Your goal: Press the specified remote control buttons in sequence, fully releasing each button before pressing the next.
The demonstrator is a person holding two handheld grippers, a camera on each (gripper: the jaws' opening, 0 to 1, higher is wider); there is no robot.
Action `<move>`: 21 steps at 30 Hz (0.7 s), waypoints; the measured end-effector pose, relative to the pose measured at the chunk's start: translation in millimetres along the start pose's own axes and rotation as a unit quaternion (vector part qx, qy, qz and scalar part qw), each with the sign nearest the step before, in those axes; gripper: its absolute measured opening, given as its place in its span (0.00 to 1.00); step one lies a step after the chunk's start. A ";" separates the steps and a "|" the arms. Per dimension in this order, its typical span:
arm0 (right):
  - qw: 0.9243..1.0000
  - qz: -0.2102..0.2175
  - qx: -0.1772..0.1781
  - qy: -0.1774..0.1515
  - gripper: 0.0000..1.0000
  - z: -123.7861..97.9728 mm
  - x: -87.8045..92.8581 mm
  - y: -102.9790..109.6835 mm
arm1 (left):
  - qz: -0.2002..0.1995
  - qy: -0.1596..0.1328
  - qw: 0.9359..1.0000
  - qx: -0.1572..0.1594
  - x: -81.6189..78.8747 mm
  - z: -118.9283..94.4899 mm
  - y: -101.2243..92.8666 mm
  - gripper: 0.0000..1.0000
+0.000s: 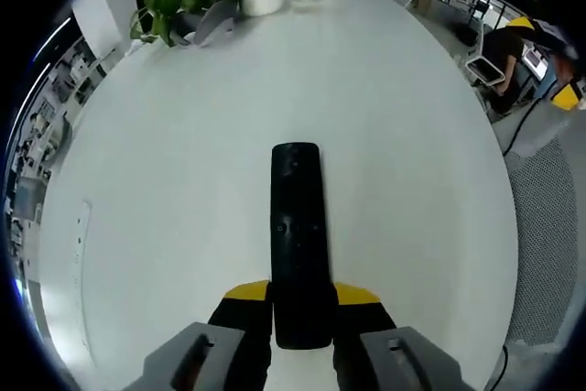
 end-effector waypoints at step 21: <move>1.000 0.010 -0.017 -0.011 0.50 -2.2 -4.0 4.6 | 0.002 0.010 1.000 0.005 8.8 6.0 -31.0 0.23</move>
Point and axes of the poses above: the point that each gripper's makers call its tool centre point, and the gripper's own axes: z roughly forward along the fingers, y roughly to its left, x roughly out of its underside, the point moved 2 cm from there along -z, roughly backward along the fingers, and after that the axes turned 14 degrees about x, right-handed, at the moved point
